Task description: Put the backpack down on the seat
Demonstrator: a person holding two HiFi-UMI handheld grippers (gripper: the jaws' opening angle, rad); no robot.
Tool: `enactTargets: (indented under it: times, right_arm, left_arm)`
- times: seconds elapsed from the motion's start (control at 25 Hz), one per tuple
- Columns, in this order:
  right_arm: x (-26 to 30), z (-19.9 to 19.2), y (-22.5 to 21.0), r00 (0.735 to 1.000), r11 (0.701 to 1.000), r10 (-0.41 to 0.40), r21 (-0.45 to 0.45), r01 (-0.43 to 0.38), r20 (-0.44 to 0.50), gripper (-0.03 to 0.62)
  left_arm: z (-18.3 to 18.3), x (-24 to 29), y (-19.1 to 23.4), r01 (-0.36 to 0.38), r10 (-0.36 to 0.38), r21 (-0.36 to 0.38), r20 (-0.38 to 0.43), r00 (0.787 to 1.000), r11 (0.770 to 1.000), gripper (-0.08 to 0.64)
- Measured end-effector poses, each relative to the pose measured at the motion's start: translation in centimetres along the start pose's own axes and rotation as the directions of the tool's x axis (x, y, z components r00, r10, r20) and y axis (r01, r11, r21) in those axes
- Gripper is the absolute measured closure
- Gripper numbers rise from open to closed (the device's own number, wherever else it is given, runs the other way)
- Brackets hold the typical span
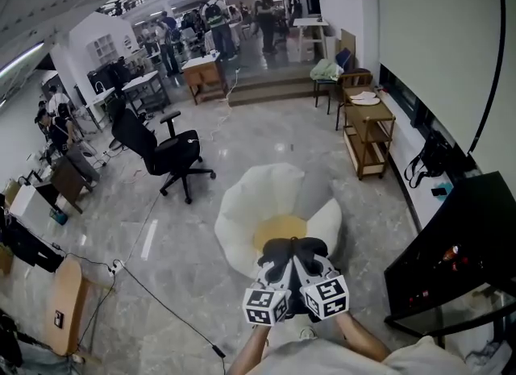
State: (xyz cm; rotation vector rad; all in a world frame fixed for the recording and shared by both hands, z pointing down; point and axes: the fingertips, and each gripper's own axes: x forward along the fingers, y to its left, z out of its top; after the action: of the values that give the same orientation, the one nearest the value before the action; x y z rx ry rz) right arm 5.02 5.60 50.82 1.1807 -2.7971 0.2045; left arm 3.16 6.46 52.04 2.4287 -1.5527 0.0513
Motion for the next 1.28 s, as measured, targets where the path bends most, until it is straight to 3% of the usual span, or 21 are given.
enactTargets:
  times: [0.64, 1.28]
  right_arm:
    - [4.3, -0.9, -4.3, 0.999, 0.999, 0.04, -0.004, -0.04, -0.018, 0.561]
    - [10.5, -1.0, -5.0, 0.996, 0.997, 0.074, 0.02, -0.073, -0.055, 0.561]
  left_arm:
    - [-0.4, 5.6, 2.5, -0.031, 0.031, -0.02, -0.012, 0.999, 0.999, 0.52]
    - [0.0, 8.3, 7.9, -0.062, 0.061, -0.039, -0.04, 0.997, 0.997, 0.52]
